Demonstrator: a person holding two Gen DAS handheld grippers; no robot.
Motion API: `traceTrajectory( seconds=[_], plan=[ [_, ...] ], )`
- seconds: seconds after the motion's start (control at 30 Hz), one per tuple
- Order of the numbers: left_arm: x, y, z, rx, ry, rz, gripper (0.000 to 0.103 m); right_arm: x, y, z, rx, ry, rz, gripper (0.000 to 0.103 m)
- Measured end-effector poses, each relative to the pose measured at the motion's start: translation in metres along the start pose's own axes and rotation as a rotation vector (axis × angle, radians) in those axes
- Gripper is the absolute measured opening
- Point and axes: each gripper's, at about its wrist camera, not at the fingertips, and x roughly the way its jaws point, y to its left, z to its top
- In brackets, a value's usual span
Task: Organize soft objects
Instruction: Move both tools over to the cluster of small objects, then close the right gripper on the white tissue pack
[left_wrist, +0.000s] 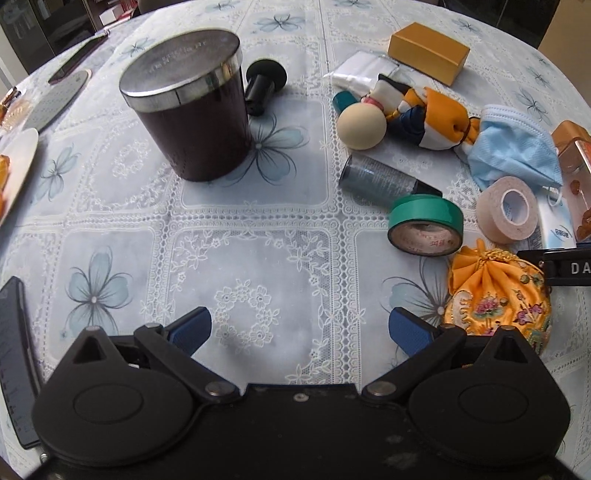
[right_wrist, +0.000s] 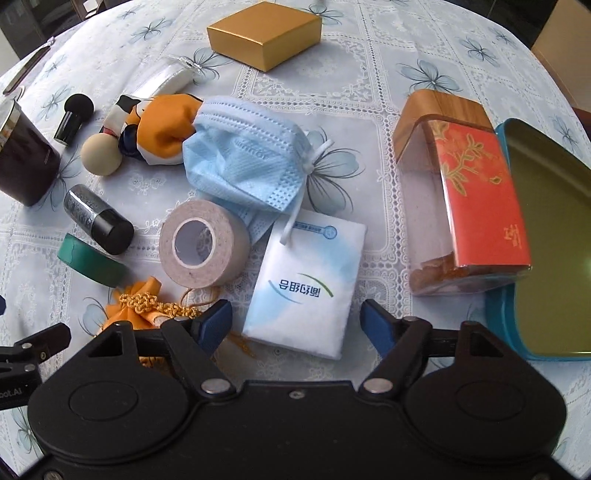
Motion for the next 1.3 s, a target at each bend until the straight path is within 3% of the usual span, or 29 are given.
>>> traceTrajectory(
  seconds=[0.03, 0.17, 0.2, 0.27, 0.33, 0.63, 0.7, 0.77, 0.83, 1.07, 1.17, 1.3],
  plan=[
    [0.004, 0.001, 0.0, -0.005, 0.012, -0.007, 0.103, 0.0, 0.0, 0.0, 0.003, -0.001, 0.002, 0.074],
    [0.007, 0.0, -0.001, 0.014, 0.004, -0.005, 0.103, 0.007, 0.01, -0.001, -0.041, 0.009, 0.007, 0.095],
    [0.008, 0.0, 0.0, 0.016, 0.003, -0.006, 0.103, 0.01, 0.007, 0.0, 0.008, 0.028, -0.005, 0.1],
    [0.008, 0.0, 0.0, 0.013, 0.004, -0.009, 0.103, 0.009, 0.0, 0.0, 0.084, 0.026, 0.015, 0.101],
    [0.007, 0.0, -0.001, 0.013, -0.001, -0.01, 0.103, 0.011, 0.006, 0.002, 0.035, 0.047, -0.003, 0.101],
    [0.006, 0.0, -0.002, 0.03, -0.006, -0.015, 0.103, 0.01, 0.003, 0.0, 0.035, 0.035, 0.005, 0.1],
    [0.005, 0.001, 0.001, 0.049, 0.01, -0.028, 0.102, 0.006, 0.001, -0.001, 0.049, 0.027, -0.004, 0.092],
    [0.001, 0.004, 0.003, 0.036, 0.002, -0.069, 0.102, -0.001, -0.002, -0.002, 0.054, 0.009, -0.008, 0.067],
    [-0.005, 0.005, 0.006, 0.021, -0.016, -0.083, 0.102, -0.006, -0.004, -0.004, 0.039, 0.009, -0.003, 0.052],
    [-0.023, -0.019, 0.029, 0.091, -0.112, -0.133, 0.102, -0.023, -0.017, -0.017, 0.094, -0.005, 0.053, 0.052],
    [-0.023, -0.03, 0.039, 0.09, -0.119, -0.171, 0.102, -0.032, -0.018, -0.02, 0.091, -0.028, 0.065, 0.052],
    [-0.015, -0.04, 0.047, 0.088, -0.11, -0.169, 0.099, -0.04, -0.023, -0.023, 0.107, -0.045, 0.079, 0.052]
  ],
)
